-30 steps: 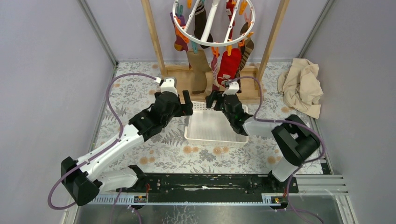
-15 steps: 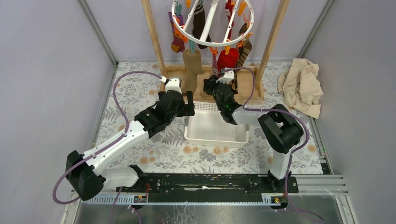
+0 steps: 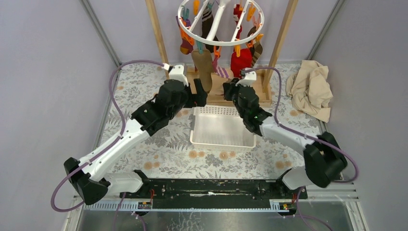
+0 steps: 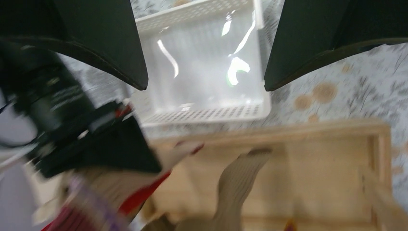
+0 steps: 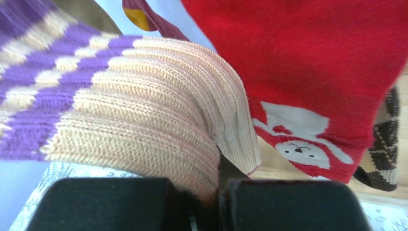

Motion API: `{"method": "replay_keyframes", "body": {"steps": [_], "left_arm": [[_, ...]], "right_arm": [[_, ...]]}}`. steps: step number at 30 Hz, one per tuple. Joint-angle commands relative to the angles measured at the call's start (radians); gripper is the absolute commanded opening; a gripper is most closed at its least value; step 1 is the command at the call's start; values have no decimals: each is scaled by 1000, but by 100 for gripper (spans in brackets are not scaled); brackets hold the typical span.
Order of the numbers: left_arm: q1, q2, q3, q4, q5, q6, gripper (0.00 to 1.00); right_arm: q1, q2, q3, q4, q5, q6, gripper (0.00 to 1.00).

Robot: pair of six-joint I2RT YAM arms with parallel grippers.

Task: Remove the socks clipped to the hanger
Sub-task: Remove the sock from the hanger.

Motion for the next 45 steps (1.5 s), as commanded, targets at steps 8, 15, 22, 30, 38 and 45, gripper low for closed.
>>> {"method": "replay_keyframes", "body": {"steps": [8,15,22,30,38,45], "left_arm": [[-24,98,309,20,22,24,99],[-40,146,427,13,-33,39,99],[-59,211,492,51,-72,88,99],[-59,266,521,91,-130,106,99],[-57,323,588,113,-121,91,99],[-12,355,643,111,-76,69,99]], "right_arm": [[15,-283,-56,-274,-191,-2,7],[38,-335,-47,-361,-177,-25,4],[66,-331,-3,-397,-187,-41,3],[91,-329,59,-452,-189,-60,2],[95,-335,80,-485,-179,-65,2],[99,-336,87,-499,-180,-62,2]]}}
